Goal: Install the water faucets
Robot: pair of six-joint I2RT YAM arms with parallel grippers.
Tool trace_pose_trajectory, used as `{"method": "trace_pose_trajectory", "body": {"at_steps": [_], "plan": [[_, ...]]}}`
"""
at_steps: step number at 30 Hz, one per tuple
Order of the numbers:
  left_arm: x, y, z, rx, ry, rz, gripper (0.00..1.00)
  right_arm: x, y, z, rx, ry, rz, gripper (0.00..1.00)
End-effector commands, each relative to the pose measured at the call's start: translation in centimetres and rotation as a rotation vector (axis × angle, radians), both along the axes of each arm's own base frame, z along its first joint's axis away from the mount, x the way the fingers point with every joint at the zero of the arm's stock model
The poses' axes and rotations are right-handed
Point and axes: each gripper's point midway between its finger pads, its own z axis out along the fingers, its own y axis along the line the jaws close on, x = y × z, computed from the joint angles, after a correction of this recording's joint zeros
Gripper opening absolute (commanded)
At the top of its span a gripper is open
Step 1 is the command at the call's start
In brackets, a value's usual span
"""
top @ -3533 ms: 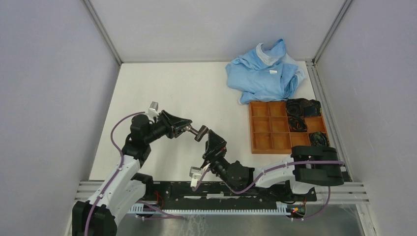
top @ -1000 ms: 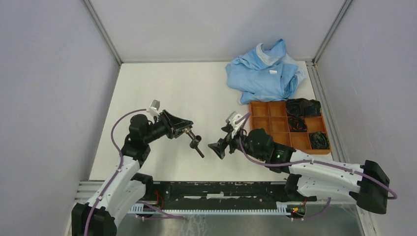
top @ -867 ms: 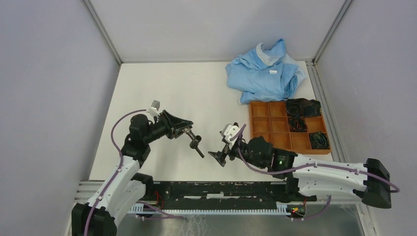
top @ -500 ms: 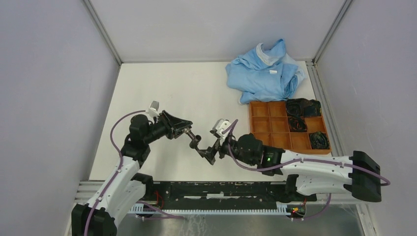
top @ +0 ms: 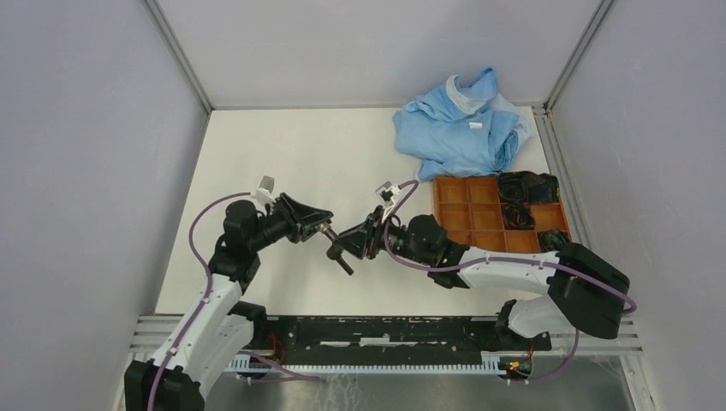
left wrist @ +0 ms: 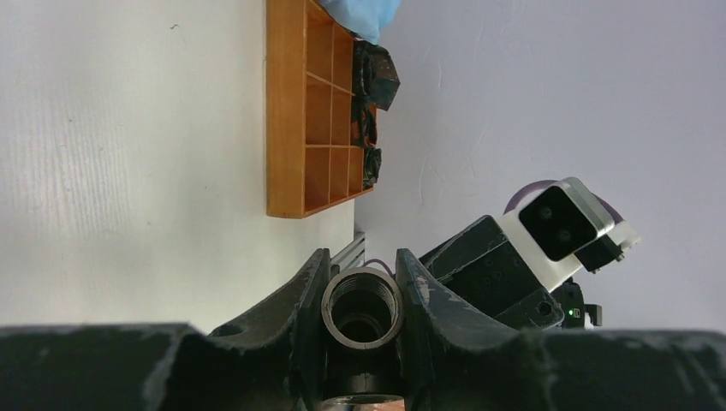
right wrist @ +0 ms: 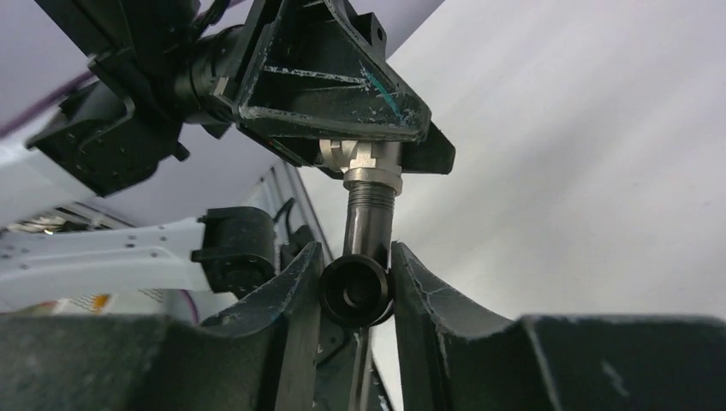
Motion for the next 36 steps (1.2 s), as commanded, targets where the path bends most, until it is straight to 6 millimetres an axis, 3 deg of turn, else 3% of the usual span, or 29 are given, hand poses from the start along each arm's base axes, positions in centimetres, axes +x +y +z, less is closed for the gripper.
{"method": "trace_pose_trajectory", "body": {"at_steps": [1, 4, 6, 14, 18, 19, 20, 22, 25, 32, 36], "plan": [[-0.4, -0.2, 3.8, 0.003, -0.144, -0.040, 0.02, -2.2, 0.9, 3.3, 0.203, 0.096, 0.135, 0.30], [-0.4, -0.2, 3.9, 0.011, -0.153, -0.042, 0.02, -3.0, 0.8, 4.1, 0.266, 0.160, 0.184, 0.15], [-0.4, -0.2, 3.8, 0.012, -0.160, -0.042, 0.02, -3.7, 0.6, 4.7, 0.327, 0.224, 0.236, 0.10], [-1.0, -0.3, 4.9, -0.009, -0.254, -0.061, 0.02, -5.7, -2.4, 7.4, 0.751, 0.706, 0.492, 0.00], [-1.1, -0.2, 4.9, -0.015, -0.249, -0.059, 0.02, -5.2, -2.0, 5.6, 0.734, 0.752, 0.466, 0.00], [-1.2, -0.2, 4.8, -0.016, -0.246, -0.058, 0.02, -5.1, -1.7, 5.1, 0.705, 0.736, 0.447, 0.08], [-1.2, -0.2, 4.9, -0.017, -0.248, -0.055, 0.02, -5.0, -1.5, 4.2, 0.660, 0.737, 0.419, 0.28], [-1.1, -0.2, 5.0, -0.018, -0.245, -0.050, 0.02, -4.6, -1.4, 2.6, 0.580, 0.705, 0.346, 0.52], [-1.1, -0.2, 5.1, -0.017, -0.238, -0.049, 0.02, -3.6, -1.7, 1.0, 0.469, 0.650, 0.265, 0.68], [-0.9, -0.1, 4.9, -0.018, -0.214, -0.042, 0.02, -2.7, -4.3, -0.9, 0.332, 0.500, 0.142, 0.78], [-0.8, -0.1, 5.0, -0.023, -0.201, -0.032, 0.02, -0.7, -6.3, -3.2, 0.047, 0.239, -0.023, 0.82]]}}
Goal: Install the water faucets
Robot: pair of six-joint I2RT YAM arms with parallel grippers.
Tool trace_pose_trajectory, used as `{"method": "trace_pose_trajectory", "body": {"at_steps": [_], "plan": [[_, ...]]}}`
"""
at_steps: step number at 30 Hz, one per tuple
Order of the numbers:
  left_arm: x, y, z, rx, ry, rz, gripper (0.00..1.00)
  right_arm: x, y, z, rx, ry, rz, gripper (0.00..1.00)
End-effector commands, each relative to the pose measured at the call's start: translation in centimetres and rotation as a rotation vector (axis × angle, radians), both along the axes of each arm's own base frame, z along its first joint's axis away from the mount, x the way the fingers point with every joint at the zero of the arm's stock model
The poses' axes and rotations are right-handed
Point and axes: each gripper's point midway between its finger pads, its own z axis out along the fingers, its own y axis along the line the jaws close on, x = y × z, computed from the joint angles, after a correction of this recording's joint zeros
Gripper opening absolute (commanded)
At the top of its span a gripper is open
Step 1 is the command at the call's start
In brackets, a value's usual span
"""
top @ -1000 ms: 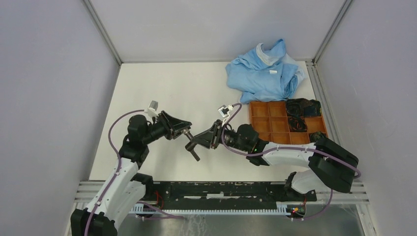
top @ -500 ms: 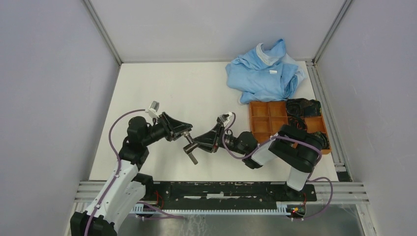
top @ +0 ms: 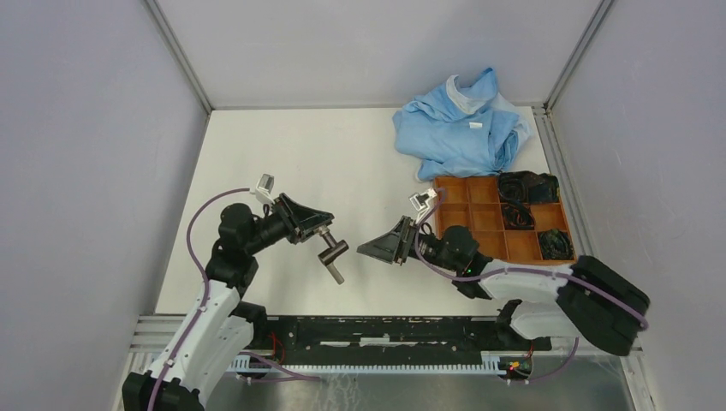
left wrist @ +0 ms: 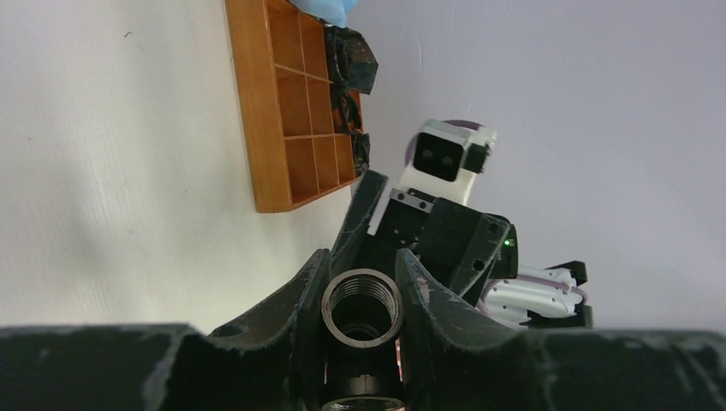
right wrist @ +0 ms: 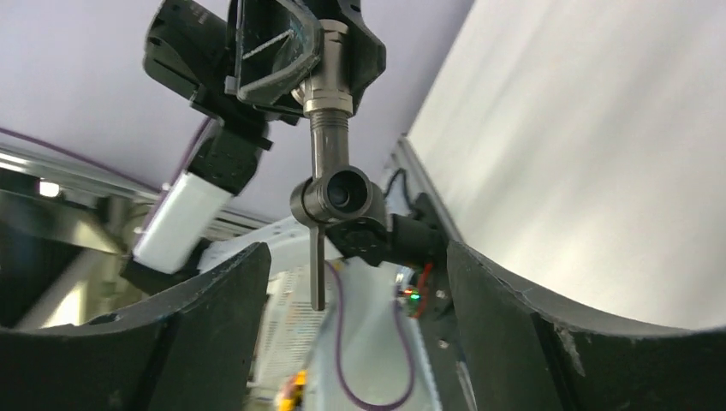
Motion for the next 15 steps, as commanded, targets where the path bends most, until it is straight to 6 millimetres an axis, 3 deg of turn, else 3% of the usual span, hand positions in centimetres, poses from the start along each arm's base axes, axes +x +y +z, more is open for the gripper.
{"method": "trace_pose_trajectory", "body": {"at_steps": [1, 4, 7, 9, 15], "plan": [[0.6, 0.1, 3.3, -0.037, -0.076, 0.021, 0.02, 2.5, -2.7, -2.8, -0.396, -0.360, -0.149, 0.81], [0.9, 0.2, 3.1, -0.024, -0.051, 0.039, 0.02, 4.2, -5.4, -1.0, -0.626, -0.641, -0.266, 0.81], [1.3, 0.3, 3.0, -0.009, -0.034, 0.052, 0.02, 3.4, -6.9, 0.8, -0.856, -0.972, -0.318, 0.81], [1.5, 0.4, 3.1, -0.003, -0.032, 0.060, 0.02, 2.3, -6.8, 2.0, -0.953, -1.130, -0.327, 0.81], [2.1, 0.6, 2.5, 0.053, -0.016, 0.066, 0.02, -1.3, -4.1, 3.9, -1.181, -1.437, -0.344, 0.84]]}}
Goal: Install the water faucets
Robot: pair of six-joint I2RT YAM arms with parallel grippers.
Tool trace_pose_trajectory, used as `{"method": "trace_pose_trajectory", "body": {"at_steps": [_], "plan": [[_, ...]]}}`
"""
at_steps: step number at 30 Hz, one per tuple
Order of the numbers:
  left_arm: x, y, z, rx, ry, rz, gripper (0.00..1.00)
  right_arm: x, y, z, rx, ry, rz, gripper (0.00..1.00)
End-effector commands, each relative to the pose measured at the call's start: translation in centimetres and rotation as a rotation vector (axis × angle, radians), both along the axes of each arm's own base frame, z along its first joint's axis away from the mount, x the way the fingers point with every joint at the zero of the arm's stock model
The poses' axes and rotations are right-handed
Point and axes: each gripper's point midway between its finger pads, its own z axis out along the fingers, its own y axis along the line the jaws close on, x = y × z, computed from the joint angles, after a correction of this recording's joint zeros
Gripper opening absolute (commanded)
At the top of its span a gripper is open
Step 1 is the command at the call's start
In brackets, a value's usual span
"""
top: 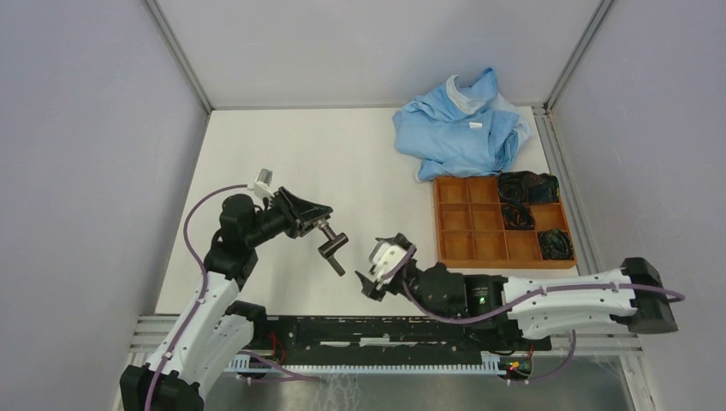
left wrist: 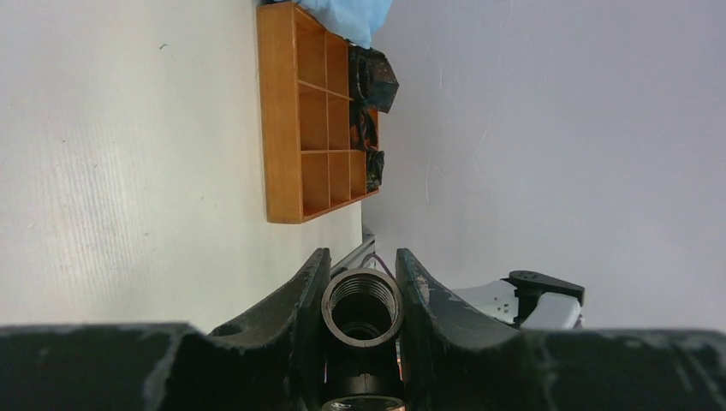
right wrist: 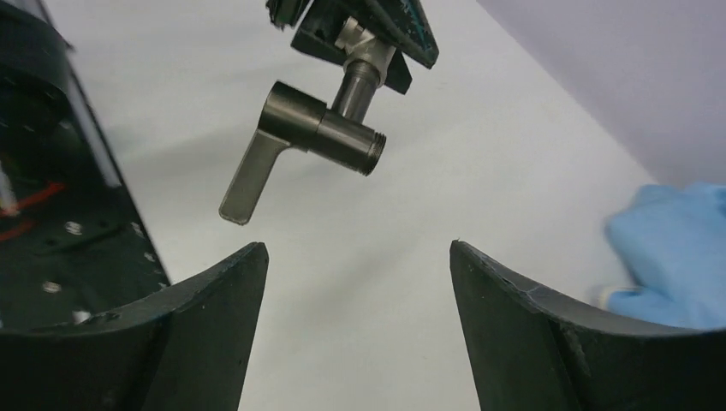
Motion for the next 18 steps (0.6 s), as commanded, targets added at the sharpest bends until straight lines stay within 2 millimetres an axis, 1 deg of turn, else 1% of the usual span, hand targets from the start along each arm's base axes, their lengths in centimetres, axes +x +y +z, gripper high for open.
{"method": "trace_pose_trajectory", "body": {"at_steps": [1, 2, 3, 4, 7, 11, 13, 15, 18], "plan": [[0.7, 0.2, 2.4, 0.034, -0.076, 0.008, 0.02, 0.6, -1.5, 0.3, -0.375, -0.375, -0.206, 0.84], [0.7, 0.3, 2.3, 0.038, -0.076, 0.010, 0.02, -0.5, -0.9, 0.8, -0.402, -0.444, -0.194, 0.85], [0.7, 0.2, 2.4, 0.037, -0.079, 0.011, 0.02, -1.1, -0.4, 0.8, -0.439, -0.504, -0.195, 0.96], [0.7, 0.3, 2.4, 0.037, -0.078, 0.012, 0.02, -1.9, 0.1, 1.2, -0.440, -0.542, -0.198, 0.98], [0.7, 0.3, 2.3, 0.039, -0.074, 0.010, 0.02, -3.0, 1.5, 1.4, -0.474, -0.628, -0.211, 0.98], [0.6, 0.3, 2.3, 0.040, -0.075, 0.011, 0.02, -3.8, 3.7, 1.0, -0.491, -0.673, -0.182, 0.98], [0.5, 0.3, 2.4, 0.040, -0.079, 0.012, 0.02, -3.7, 4.3, 0.8, -0.506, -0.711, -0.202, 0.98], [0.5, 0.3, 2.5, 0.040, -0.080, 0.010, 0.02, -3.1, 5.0, 0.6, -0.518, -0.738, -0.233, 0.98], [0.4, 0.3, 2.6, 0.038, -0.081, 0.009, 0.02, -1.7, 6.1, 0.1, -0.528, -0.758, -0.280, 0.98]]}}
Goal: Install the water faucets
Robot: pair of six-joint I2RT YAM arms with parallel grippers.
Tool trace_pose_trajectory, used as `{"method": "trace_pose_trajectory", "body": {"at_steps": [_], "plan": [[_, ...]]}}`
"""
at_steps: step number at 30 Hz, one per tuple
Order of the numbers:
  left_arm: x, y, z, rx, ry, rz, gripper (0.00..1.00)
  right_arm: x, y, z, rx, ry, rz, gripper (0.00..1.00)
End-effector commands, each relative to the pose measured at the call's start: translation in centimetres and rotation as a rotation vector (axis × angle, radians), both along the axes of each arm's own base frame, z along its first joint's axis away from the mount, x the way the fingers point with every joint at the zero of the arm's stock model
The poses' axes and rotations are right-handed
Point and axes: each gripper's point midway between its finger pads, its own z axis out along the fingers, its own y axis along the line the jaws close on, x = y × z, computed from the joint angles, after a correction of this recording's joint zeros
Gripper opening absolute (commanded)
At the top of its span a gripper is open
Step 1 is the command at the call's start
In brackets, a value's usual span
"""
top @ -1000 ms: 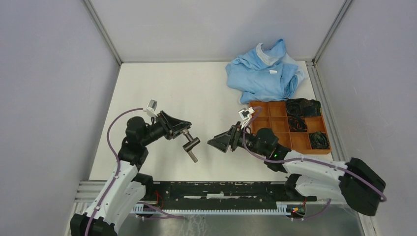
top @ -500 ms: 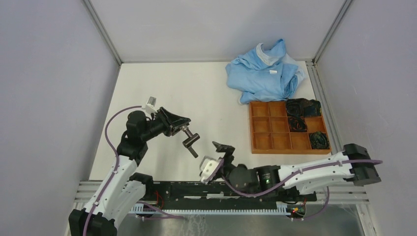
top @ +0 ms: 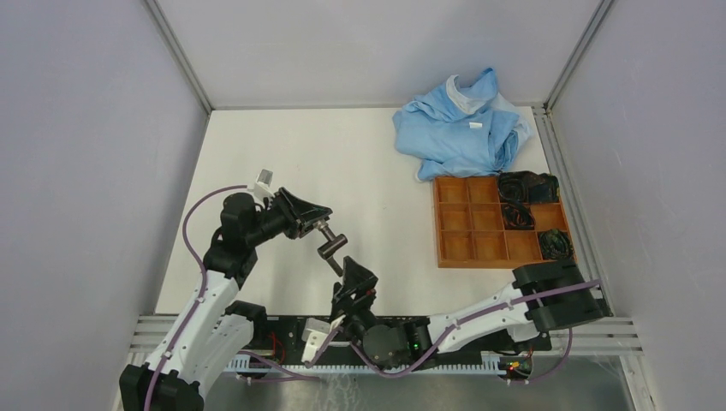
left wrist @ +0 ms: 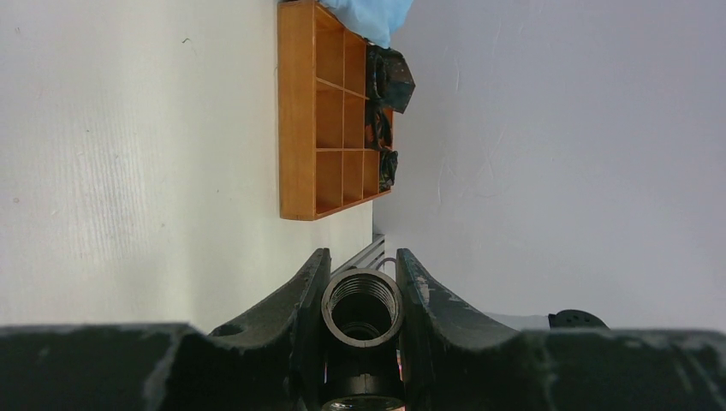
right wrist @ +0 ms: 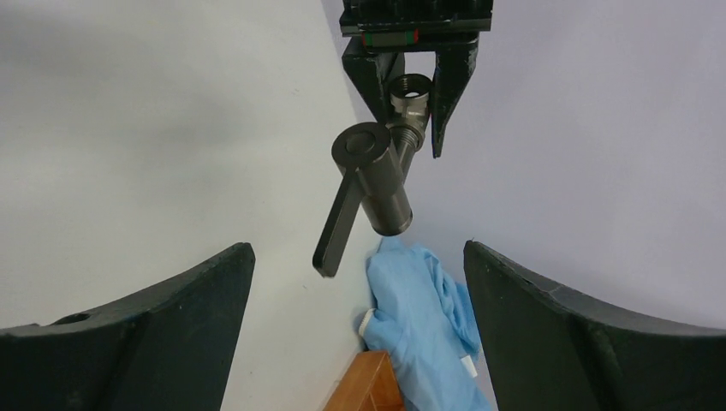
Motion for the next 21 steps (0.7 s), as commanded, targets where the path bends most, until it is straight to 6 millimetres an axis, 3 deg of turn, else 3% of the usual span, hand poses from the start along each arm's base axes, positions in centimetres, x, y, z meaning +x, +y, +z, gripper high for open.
{"method": "trace_pose_trajectory", "body": {"at_steps": [1, 8, 11, 16, 21], "plan": [[0.1, 0.1, 3.3, -0.001, -0.119, -0.006, 0.02, 2.2, 1.1, 2.4, 0.085, -0.073, -0.090, 0.98], [-0.3, 0.1, 3.0, 0.003, -0.114, -0.015, 0.02, 4.6, 2.2, 2.3, 0.116, -0.120, -0.132, 0.93], [-0.4, 0.0, 3.0, 0.001, -0.113, -0.020, 0.02, 4.9, 3.1, 1.9, 0.114, -0.106, -0.102, 0.80], [-0.5, 0.0, 3.0, -0.003, -0.117, -0.026, 0.02, 6.0, 3.3, 1.7, 0.148, -0.065, -0.117, 0.50], [-0.6, -0.1, 3.0, -0.005, -0.120, -0.035, 0.02, 6.6, 3.4, 2.1, 0.222, 0.000, -0.115, 0.35]]}}
